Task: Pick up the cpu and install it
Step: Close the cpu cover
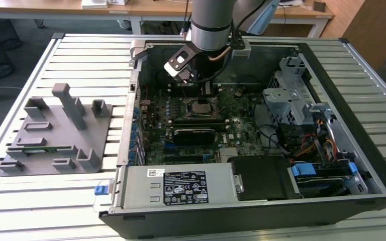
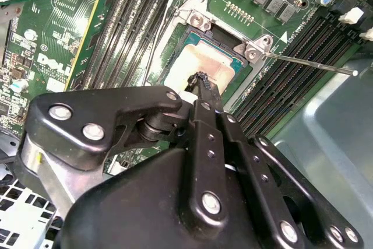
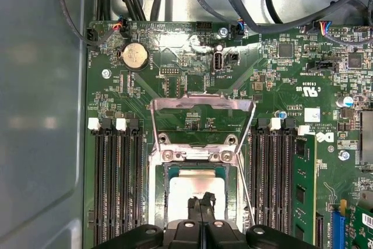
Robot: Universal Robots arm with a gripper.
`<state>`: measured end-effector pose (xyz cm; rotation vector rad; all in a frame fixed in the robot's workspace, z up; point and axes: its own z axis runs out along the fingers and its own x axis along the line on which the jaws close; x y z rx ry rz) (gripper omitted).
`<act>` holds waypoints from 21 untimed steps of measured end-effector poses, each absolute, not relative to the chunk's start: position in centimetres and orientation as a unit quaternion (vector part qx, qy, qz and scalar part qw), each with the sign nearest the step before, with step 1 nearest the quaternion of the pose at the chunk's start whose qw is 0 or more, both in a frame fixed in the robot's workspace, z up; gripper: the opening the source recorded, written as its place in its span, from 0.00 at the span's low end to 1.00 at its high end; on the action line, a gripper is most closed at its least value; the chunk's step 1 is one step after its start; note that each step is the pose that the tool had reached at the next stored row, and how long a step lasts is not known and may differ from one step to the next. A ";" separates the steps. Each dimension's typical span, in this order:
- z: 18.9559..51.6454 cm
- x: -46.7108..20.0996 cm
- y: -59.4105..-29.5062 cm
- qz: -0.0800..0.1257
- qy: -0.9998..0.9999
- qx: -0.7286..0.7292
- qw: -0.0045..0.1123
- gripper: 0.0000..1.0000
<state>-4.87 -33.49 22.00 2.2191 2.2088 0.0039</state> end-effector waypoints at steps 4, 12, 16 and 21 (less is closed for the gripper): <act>22.2 -4.9 -33.5 0.001 0.705 0.709 0.005 0.11; 23.3 -4.9 -33.5 0.001 0.705 0.709 0.005 0.11; 23.9 -4.9 -33.5 0.002 0.705 0.709 0.006 0.11; 24.7 -4.9 -33.5 0.002 0.705 0.709 0.006 0.11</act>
